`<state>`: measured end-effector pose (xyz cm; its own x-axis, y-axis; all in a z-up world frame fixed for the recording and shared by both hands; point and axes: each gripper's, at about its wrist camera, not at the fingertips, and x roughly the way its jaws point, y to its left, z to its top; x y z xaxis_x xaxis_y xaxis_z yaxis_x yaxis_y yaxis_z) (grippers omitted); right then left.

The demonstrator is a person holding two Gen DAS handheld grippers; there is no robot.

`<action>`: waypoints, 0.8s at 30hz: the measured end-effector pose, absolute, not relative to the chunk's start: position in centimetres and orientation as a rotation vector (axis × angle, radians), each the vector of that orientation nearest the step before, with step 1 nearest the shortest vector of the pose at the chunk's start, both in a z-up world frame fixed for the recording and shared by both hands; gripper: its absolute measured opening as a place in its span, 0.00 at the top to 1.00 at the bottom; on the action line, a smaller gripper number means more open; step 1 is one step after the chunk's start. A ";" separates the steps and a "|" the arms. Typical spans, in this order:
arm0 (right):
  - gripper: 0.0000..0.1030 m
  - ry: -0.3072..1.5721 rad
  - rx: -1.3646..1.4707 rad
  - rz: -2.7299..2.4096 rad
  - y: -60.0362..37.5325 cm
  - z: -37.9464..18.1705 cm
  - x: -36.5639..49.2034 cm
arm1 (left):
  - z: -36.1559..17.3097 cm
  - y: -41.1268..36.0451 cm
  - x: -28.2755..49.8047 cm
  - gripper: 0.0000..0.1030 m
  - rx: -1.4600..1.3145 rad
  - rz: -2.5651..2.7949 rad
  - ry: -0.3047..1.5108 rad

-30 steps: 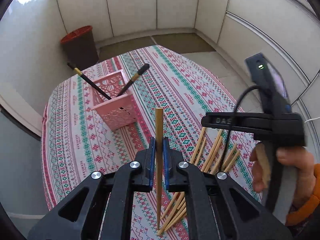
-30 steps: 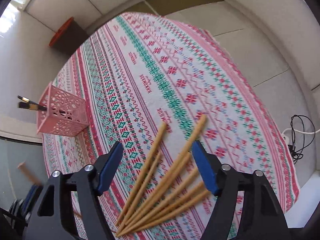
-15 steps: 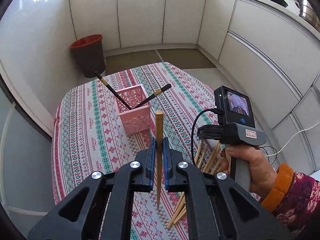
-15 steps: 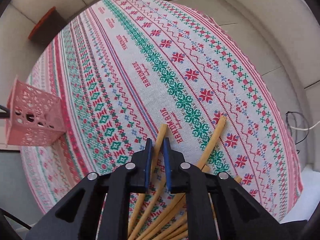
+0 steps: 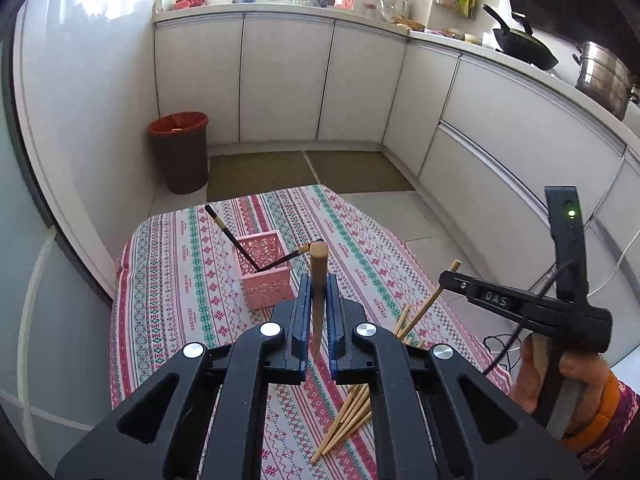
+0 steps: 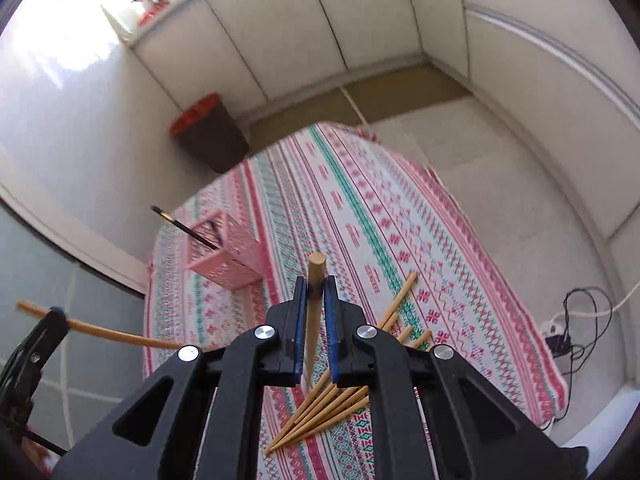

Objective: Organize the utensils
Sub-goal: 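Insert the left tool's chopstick into the pink basket while the right tool inserts its chopstick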

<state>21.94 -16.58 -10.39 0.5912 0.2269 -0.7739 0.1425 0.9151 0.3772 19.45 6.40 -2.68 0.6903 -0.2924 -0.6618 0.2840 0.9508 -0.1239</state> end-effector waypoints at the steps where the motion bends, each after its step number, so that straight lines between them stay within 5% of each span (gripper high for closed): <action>1: 0.92 0.928 0.420 0.060 -16.6 -9.1 21.8 | -2.3 6.5 19.4 0.94 -0.019 -0.324 0.733; 15: 0.92 0.693 0.480 0.236 -16.7 4.0 21.2 | 3.4 9.1 23.3 0.94 -0.116 -0.205 0.598; 24: 0.92 0.627 0.451 0.248 -14.3 6.4 27.5 | 2.5 8.7 29.5 0.94 -0.110 -0.135 0.593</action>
<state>27.52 -14.28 6.43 0.7846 0.3558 -0.5078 -0.0879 0.8746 0.4769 29.46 8.73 2.51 0.8207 -0.1579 -0.5491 0.0949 0.9854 -0.1415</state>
